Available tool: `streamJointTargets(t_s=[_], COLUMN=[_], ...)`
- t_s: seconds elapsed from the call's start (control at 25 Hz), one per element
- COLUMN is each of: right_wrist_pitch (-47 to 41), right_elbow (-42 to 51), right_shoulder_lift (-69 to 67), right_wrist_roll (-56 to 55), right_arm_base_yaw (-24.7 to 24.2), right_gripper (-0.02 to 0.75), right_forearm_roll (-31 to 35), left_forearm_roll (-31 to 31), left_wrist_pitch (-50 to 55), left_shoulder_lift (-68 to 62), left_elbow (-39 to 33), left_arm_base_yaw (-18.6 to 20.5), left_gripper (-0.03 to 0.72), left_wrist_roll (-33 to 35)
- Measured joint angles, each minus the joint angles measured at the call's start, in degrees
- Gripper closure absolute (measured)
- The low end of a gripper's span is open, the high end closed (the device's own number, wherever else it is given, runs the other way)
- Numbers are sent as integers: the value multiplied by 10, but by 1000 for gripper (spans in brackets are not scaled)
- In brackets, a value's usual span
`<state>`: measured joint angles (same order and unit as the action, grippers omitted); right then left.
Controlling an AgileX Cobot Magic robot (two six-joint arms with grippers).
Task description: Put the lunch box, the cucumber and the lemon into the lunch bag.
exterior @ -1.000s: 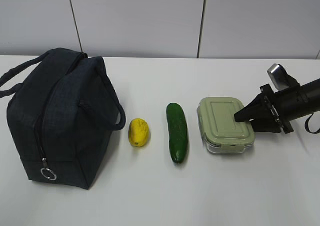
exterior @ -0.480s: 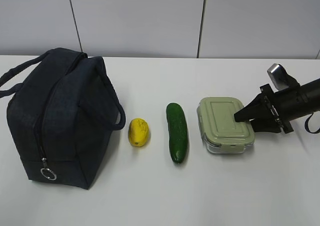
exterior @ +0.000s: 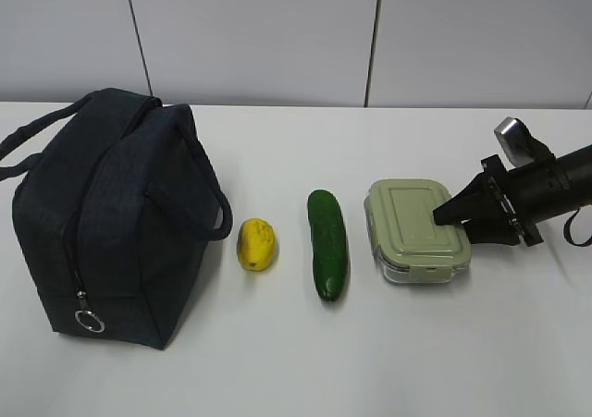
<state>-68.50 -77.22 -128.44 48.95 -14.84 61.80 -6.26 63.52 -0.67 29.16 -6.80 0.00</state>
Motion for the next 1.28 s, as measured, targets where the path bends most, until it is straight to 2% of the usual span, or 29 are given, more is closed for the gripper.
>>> streamJointTargets(t_s=[1.28], right_wrist_pitch=[1], right_elbow=[0], right_shoulder_lift=[3], right_wrist_roll=[-10], right_arm_base_yaw=[0], right_gripper=[386], right_forearm_roll=[0], left_forearm_roll=[0], left_wrist_pitch=[0], left_shoulder_lift=[0], left_elbow=[0], left_arm_base_yaw=[0], left_gripper=[449], left_wrist_roll=[0])
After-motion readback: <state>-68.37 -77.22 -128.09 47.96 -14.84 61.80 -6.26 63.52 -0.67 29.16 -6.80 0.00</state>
